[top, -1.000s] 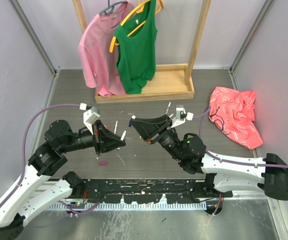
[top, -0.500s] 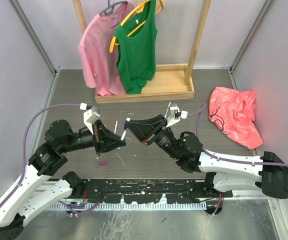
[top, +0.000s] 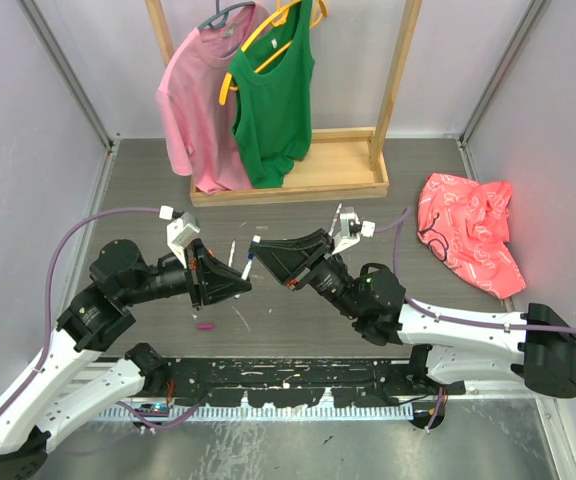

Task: Insert the pens into the pen caps
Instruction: Insert the pen cap onto the pen.

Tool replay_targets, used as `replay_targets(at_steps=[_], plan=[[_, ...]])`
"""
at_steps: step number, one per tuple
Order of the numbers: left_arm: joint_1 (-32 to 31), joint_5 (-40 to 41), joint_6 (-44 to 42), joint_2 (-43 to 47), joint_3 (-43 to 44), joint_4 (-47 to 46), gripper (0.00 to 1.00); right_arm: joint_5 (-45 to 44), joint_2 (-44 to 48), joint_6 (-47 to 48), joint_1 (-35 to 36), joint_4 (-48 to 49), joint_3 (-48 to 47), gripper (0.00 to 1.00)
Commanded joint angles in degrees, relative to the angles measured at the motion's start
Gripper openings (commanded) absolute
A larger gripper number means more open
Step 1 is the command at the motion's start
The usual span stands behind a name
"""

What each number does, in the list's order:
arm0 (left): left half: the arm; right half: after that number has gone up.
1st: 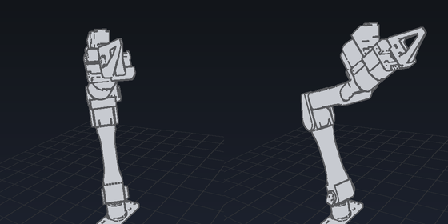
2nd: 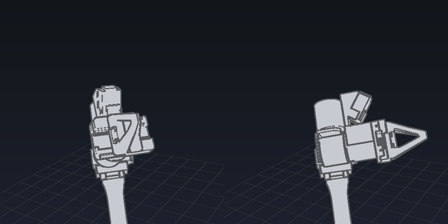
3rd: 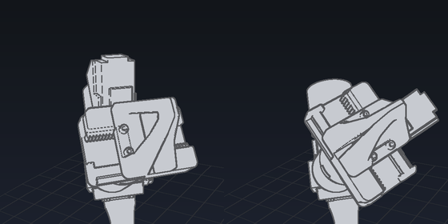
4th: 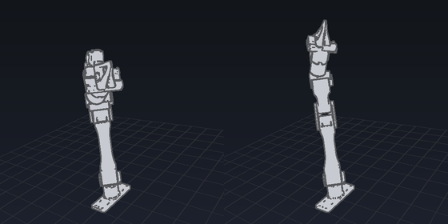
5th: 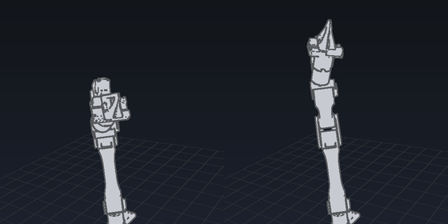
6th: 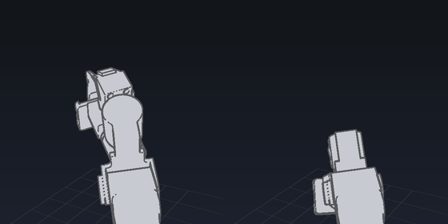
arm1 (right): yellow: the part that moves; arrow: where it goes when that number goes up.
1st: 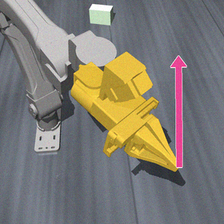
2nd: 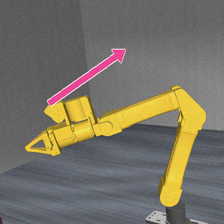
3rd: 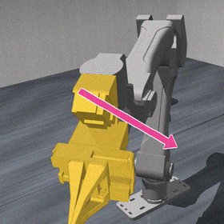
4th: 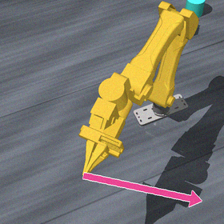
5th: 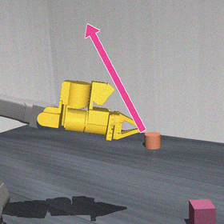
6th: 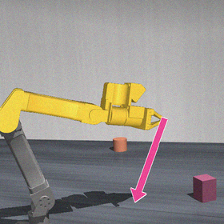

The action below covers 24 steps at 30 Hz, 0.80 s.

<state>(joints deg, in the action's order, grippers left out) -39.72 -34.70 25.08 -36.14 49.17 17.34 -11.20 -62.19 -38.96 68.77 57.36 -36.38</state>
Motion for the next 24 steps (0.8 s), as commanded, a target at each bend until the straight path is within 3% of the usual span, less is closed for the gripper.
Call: replay_targets(at_steps=[1, 24], plan=[[0.2, 0.2, 0.5, 0.5, 0.8, -3.9, 0.0, 0.0, 1.9, 0.7, -0.2, 1.2, -1.5, 0.0], [0.1, 1.1, 0.4, 0.8, 0.9, -3.8, 0.0, -0.7, 3.0, -0.1, -0.1, -1.4, -0.2, 0.0]])
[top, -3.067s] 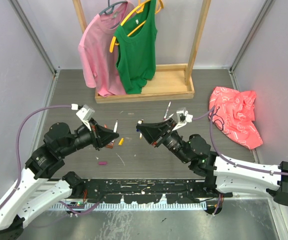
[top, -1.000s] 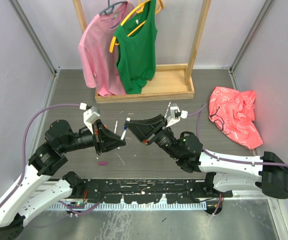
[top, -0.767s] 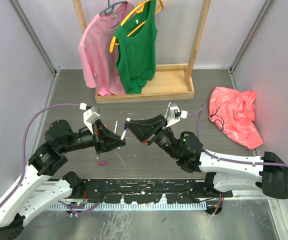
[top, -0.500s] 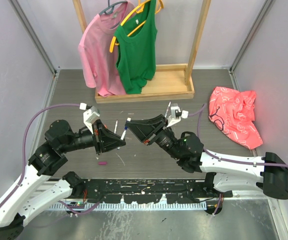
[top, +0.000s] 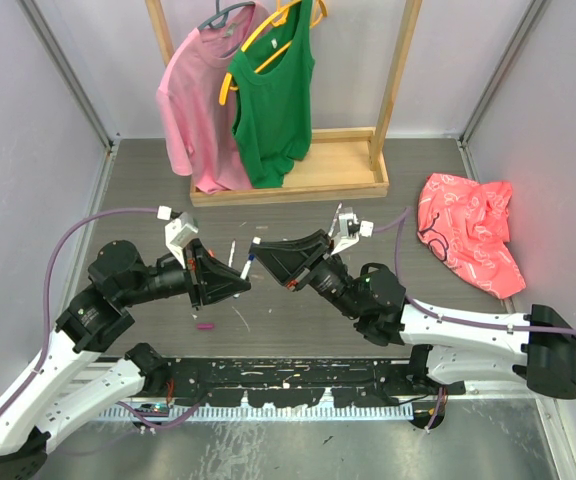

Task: Insert the pens into the pen caps
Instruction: Insert the pen cap onto the pen.

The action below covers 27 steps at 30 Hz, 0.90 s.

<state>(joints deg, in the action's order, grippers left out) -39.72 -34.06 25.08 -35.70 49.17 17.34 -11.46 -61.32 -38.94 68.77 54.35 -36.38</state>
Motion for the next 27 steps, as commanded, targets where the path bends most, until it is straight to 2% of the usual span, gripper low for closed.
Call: replay_targets(at_steps=[1, 18, 27], plan=[[0.2, 0.5, 0.4, 0.4, 0.9, -3.7, 0.0, -0.3, 2.2, -0.2, -0.1, 1.6, -0.1, 0.0], [0.2, 1.9, 0.8, -0.3, 1.6, -5.0, 0.0, 3.3, -0.3, -6.2, -0.1, 4.5, 2.2, 0.0], [0.2, 5.6, 0.6, -0.2, 2.5, -4.5, 0.0, 6.4, -2.4, -9.2, -0.1, 4.8, 2.2, 0.0]])
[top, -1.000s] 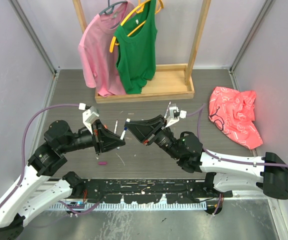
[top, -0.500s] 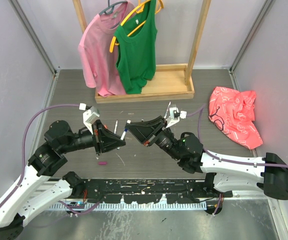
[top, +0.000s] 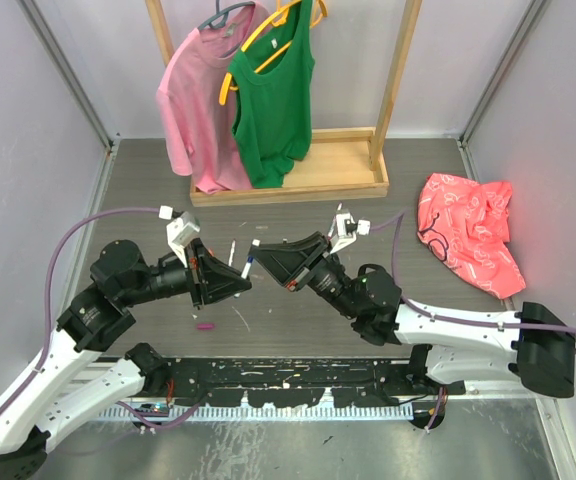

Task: Insert the pens into the pen caps
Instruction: Insert the pen cap onto the pen.

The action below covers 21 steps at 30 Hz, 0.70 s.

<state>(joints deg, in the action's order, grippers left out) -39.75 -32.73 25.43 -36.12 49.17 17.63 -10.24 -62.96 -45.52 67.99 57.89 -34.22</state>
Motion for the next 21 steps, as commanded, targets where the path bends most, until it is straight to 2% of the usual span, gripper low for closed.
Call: replay_targets(at_steps=[1, 14, 21], plan=[[0.2, 4.9, 0.1, 0.3, 2.7, -4.6, 0.0, 5.5, -0.9, -2.8, 0.7, 1.1, 0.1, 0.0], [0.2, 14.4, -1.6, 0.4, 4.9, -4.2, 0.0, 8.6, -0.6, -2.3, 2.2, -8.5, -0.5, 0.0], [0.1, 16.5, -1.7, -1.3, 8.0, -5.3, 0.0, 6.1, 0.5, 2.0, 5.0, -16.8, -2.2, 0.0]])
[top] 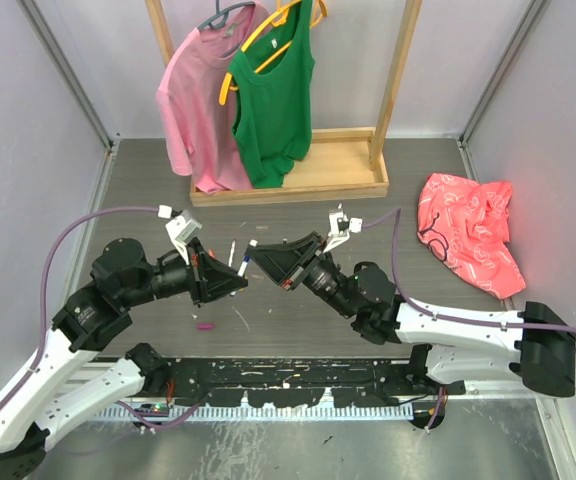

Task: Insert the pens into the pen caps
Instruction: Insert the pen cap onto the pen.

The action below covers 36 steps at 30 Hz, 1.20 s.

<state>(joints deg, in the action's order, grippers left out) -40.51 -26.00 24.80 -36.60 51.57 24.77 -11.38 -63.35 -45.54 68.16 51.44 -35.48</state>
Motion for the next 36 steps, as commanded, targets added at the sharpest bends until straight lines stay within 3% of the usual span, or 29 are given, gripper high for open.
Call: replay_targets(at_steps=[1, 13, 24, 36], plan=[[0.9, 10.1, -1.0, -1.0, 5.9, -12.9, 0.0, 6.6, 1.0, 2.4, 5.3, -11.0, -1.1, 0.0], [1.0, 11.0, -0.7, -3.3, 7.8, -17.6, 0.0, 2.7, 0.2, 5.3, 9.9, -14.8, -2.7, 0.02], [0.9, 2.1, -1.8, -2.6, 5.6, -17.0, 0.0, -3.2, 5.8, 16.0, 9.9, -24.8, -12.5, 0.28], [1.0, 0.3, -1.9, -0.9, 4.7, -15.1, 0.0, -9.3, 13.9, 20.1, 9.9, -27.8, -12.5, 0.48]])
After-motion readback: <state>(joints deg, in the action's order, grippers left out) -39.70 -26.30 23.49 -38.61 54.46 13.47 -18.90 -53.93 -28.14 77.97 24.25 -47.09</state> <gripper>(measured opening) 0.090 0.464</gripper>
